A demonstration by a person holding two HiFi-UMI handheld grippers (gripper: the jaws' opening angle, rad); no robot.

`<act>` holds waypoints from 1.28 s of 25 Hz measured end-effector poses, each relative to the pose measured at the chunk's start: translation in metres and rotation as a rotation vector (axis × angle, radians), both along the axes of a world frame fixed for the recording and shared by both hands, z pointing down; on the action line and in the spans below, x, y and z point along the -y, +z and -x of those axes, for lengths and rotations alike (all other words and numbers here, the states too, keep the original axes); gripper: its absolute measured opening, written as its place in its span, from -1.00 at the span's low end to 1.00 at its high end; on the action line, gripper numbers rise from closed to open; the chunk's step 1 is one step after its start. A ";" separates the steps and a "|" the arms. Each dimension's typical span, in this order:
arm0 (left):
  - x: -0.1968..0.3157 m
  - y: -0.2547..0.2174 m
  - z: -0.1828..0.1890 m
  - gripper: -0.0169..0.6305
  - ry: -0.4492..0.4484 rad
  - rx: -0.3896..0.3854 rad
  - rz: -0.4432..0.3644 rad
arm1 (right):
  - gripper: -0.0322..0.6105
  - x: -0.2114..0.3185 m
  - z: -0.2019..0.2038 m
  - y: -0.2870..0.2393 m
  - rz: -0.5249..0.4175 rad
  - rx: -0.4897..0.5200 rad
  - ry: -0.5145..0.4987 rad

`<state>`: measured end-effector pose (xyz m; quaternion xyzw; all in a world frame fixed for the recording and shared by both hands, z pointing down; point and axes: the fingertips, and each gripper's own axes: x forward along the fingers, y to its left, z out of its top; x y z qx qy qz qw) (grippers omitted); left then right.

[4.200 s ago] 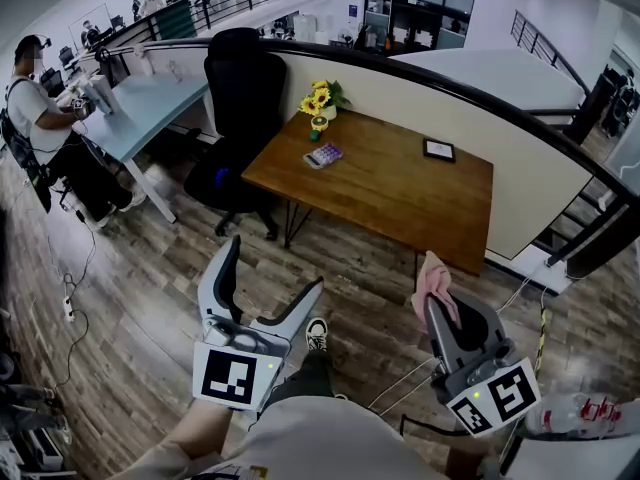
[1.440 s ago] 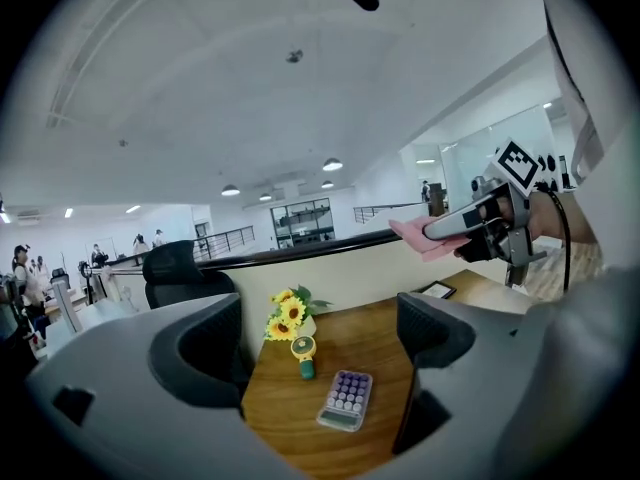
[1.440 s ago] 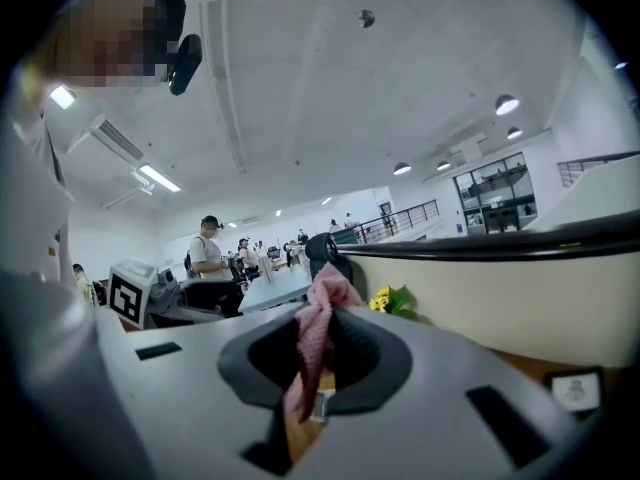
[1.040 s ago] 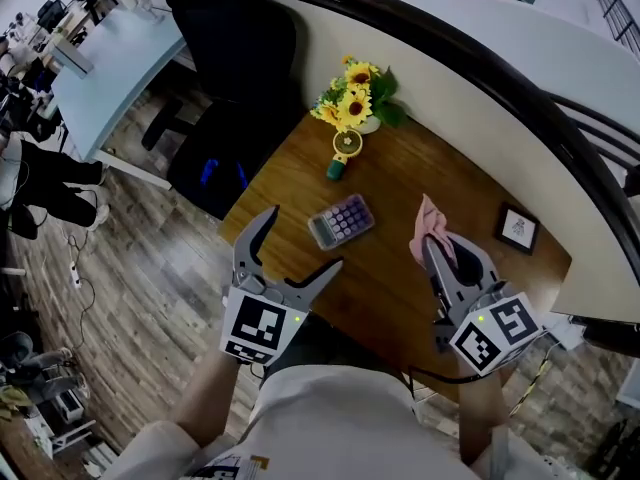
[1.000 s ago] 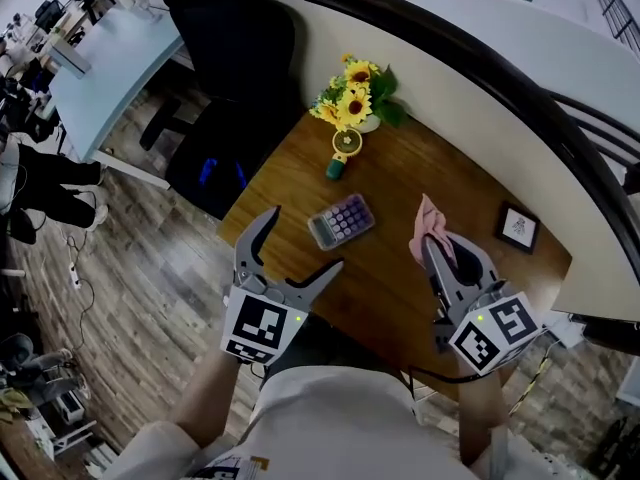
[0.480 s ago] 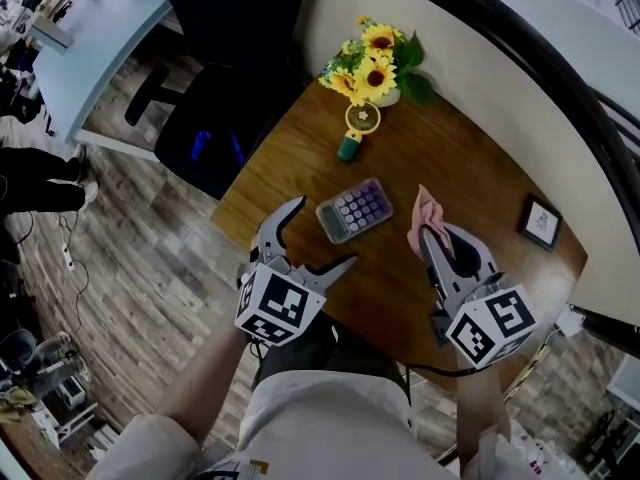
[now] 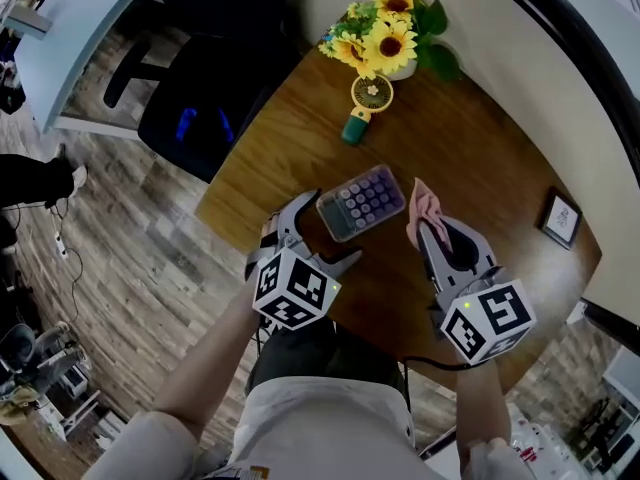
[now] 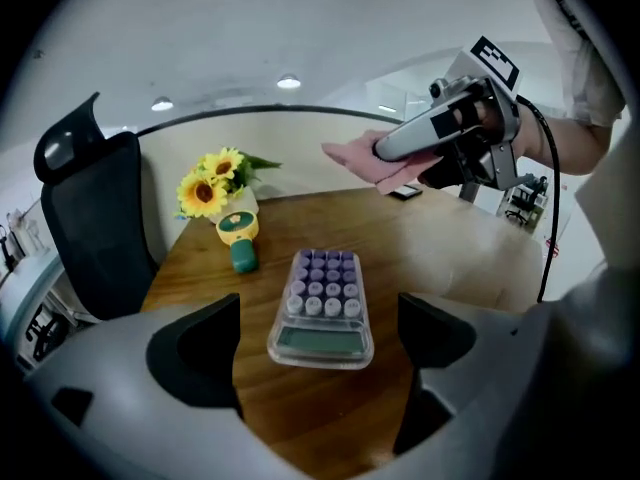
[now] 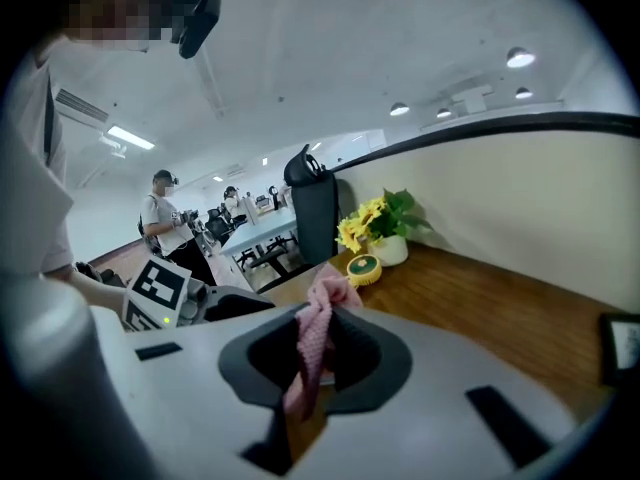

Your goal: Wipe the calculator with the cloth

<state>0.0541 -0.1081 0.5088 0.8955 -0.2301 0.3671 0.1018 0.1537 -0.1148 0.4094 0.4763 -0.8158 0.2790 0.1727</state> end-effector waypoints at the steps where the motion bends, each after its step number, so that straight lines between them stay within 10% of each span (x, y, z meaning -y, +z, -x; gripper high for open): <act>1: 0.001 0.009 0.000 0.50 0.002 0.004 0.012 | -0.77 0.001 0.001 0.006 0.009 0.001 -0.002; 19: 0.002 0.068 -0.005 0.50 0.023 0.010 0.067 | -0.77 0.022 0.008 0.069 0.087 0.009 -0.023; 32: 0.003 0.070 -0.004 0.50 0.024 0.000 0.063 | -0.77 0.073 0.048 0.090 0.046 -0.172 -0.216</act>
